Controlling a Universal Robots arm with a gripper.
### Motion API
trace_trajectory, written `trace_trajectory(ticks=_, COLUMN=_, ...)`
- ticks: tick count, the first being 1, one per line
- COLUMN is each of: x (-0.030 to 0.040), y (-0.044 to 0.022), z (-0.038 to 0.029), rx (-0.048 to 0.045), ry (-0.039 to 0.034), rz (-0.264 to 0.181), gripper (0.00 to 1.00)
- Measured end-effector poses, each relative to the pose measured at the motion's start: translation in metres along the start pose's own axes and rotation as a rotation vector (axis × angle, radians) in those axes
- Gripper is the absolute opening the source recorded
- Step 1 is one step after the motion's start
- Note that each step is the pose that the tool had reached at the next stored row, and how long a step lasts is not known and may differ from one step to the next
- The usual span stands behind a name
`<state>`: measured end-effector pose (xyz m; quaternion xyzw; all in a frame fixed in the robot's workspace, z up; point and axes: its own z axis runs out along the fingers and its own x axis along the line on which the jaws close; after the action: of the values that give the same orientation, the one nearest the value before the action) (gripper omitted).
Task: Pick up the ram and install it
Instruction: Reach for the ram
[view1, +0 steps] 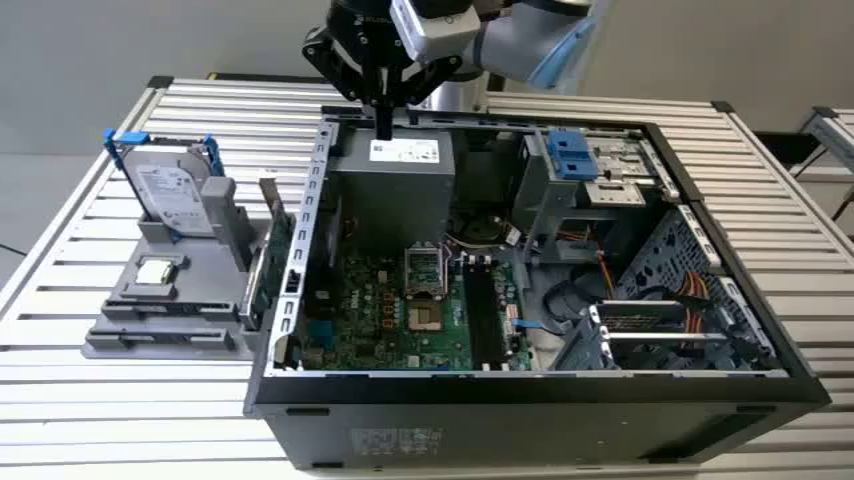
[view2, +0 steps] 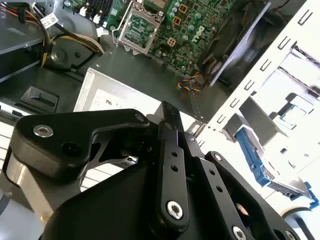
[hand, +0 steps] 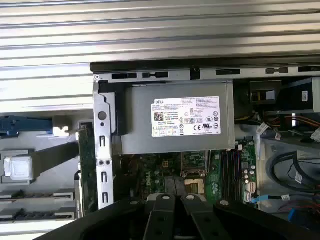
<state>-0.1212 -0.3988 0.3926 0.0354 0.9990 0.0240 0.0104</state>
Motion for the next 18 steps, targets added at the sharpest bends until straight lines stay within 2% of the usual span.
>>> trace_trajectory(ticks=10, x=0.0008, y=0.0, z=0.0, rx=0.0001, ry=0.0, rz=0.0, gripper=0.0)
trace_trajectory(ticks=18, x=0.0075, y=-0.0005, z=-0.0001, rx=0.0, ry=0.0, rz=0.0, gripper=0.0)
